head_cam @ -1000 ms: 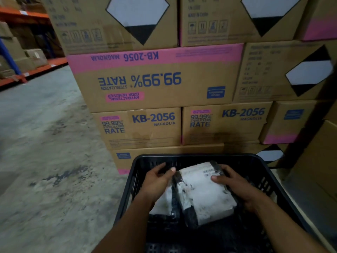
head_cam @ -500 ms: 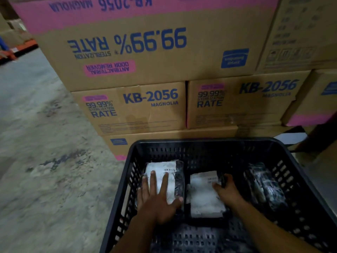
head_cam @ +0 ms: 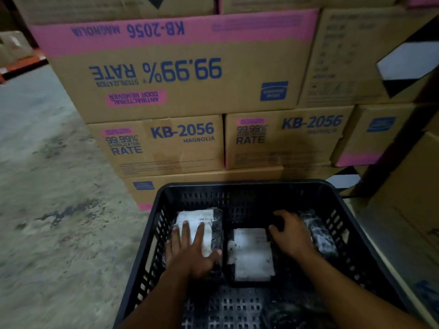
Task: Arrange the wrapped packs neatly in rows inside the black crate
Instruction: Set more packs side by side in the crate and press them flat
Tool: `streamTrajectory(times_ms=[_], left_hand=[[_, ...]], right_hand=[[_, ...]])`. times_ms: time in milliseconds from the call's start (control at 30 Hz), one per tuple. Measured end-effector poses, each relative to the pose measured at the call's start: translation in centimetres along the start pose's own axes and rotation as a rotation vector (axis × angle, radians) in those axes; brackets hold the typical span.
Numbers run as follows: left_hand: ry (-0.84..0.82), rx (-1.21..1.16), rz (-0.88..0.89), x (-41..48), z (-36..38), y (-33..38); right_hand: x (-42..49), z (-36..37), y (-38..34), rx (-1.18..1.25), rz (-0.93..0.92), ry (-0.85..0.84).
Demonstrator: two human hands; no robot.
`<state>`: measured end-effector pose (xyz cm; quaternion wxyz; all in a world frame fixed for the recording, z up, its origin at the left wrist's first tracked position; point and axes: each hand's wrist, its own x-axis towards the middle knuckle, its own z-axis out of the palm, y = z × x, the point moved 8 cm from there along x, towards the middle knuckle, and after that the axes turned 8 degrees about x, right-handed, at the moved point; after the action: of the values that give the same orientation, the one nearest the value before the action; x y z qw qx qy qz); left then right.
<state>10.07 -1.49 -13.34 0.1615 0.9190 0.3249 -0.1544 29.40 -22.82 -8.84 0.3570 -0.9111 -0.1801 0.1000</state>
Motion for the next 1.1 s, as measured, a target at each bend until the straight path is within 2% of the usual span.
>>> streamTrajectory(times_ms=[67,133,233,400,533,633,700,767,833,900,1000,1100], left_hand=[[0.017,-0.019,-0.018,-0.3,-0.9,0.6],[0.031,-0.078,-0.027,-0.6,-1.8,1.6],[0.020,-0.125,-0.001,-1.2,-2.4,3.1],[0.050,-0.178,0.020,-1.6,-3.1,3.6],[0.170,-0.363,0.045,-1.6,-4.7,3.4],[0.198,-0.695,-0.008,-1.5,-5.7,3.6],[0.129,-0.952,-0.066,-1.1,-5.9,4.2],[-0.056,-1.190,-0.117,-1.1,-5.8,5.3],[-0.270,-1.348,-0.168,-1.8,-5.5,6.2],[-0.384,-1.462,-0.202,-2.0,-5.5,6.3],[-0.420,-1.545,-0.206,-2.1,-6.0,6.5],[-0.359,-1.480,-0.212,-2.4,-5.6,6.2]], right_hand=[[-0.6,-3.1,-0.1,-0.179,-0.019,0.134],[-1.5,-4.9,1.1,-0.303,0.076,0.200],[-2.5,-5.3,3.4,-0.330,0.255,0.170],[-3.4,-2.8,4.9,-0.306,0.381,0.063],[-3.4,-2.2,3.0,-0.321,0.219,0.114],[-3.1,-3.8,0.2,-0.279,0.119,0.188],[-2.8,-4.7,-2.5,-0.275,-0.038,0.201],[-2.8,-5.1,-5.5,-0.248,-0.245,0.154],[-3.3,-5.2,-8.2,-0.207,-0.416,0.085],[-4.4,-4.7,-10.5,-0.196,-0.545,0.035],[-6.6,-3.0,-13.1,-0.224,-0.704,-0.001],[-6.9,-1.9,-14.1,-0.172,-0.723,-0.095]])
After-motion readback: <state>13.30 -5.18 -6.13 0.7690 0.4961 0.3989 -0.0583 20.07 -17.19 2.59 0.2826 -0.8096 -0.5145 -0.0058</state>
